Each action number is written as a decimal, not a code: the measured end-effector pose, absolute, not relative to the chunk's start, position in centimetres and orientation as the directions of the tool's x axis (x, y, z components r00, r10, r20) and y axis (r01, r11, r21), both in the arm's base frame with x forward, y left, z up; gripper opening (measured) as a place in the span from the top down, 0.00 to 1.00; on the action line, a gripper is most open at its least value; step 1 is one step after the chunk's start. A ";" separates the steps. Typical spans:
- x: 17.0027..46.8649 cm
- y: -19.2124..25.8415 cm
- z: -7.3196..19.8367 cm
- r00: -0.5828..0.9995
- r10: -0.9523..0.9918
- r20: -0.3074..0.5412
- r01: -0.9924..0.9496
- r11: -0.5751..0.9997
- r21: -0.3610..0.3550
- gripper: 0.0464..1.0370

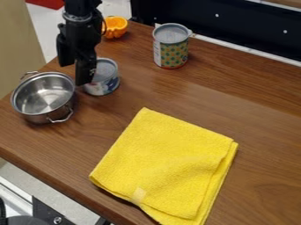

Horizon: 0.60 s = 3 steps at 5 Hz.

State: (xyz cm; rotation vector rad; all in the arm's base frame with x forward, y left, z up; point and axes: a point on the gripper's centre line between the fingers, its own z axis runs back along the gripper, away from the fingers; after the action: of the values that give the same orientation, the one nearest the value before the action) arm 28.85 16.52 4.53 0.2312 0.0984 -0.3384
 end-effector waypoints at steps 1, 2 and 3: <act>29.0 16.4 3.9 0.937 -0.314 -0.150 0.340 0.921 0.192 0.04; 29.2 16.1 3.9 0.931 -0.325 -0.165 0.351 0.922 0.165 0.04; 29.4 15.9 3.6 0.917 -0.353 -0.185 0.382 0.911 0.156 0.04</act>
State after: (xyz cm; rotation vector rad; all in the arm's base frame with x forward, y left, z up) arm 29.36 15.90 3.58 0.1917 0.1539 -0.3806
